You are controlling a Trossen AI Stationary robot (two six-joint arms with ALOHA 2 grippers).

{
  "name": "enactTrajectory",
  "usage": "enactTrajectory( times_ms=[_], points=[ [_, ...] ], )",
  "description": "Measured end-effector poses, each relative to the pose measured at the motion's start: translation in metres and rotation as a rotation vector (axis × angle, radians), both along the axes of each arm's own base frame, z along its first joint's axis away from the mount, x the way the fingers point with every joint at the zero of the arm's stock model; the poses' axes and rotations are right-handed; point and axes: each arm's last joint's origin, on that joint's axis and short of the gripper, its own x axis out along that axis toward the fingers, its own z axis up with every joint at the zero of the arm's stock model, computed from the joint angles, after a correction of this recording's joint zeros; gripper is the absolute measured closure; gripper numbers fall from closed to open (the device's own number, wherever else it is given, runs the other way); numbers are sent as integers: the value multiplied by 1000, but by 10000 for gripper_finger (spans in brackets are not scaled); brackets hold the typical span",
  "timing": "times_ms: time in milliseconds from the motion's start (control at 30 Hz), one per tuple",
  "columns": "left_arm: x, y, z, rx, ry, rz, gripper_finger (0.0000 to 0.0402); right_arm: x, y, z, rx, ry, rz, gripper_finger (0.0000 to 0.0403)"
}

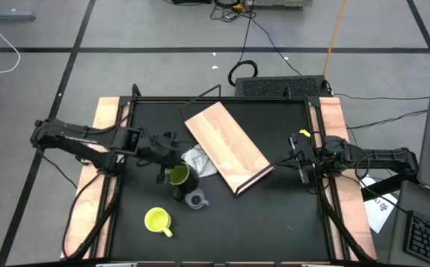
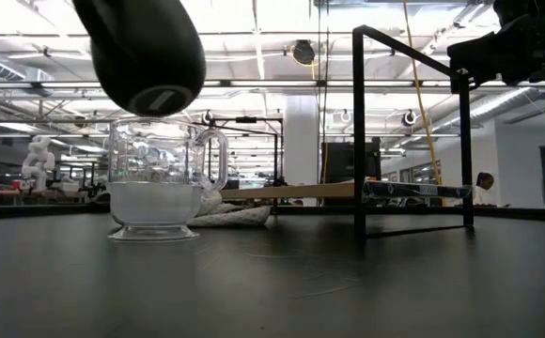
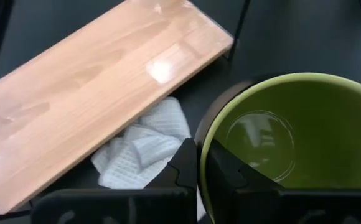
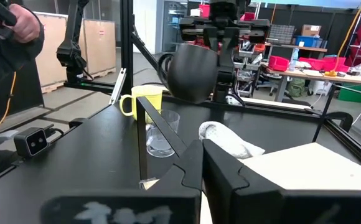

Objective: Stack small to large cups/mugs on shelf
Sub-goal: Put the black mug on the shelf

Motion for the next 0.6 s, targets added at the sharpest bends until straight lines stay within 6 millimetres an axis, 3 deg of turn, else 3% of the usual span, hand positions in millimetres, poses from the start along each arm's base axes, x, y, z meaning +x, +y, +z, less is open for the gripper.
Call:
enactTrajectory(
  times_ms=[433,600],
  points=[
    [0,58,22,-1,-67,17,390,0,0,0,-2,0,0,403],
    [9,80,33,29,-49,0,390,0,0,0,-2,-3,0,403]
  ],
)
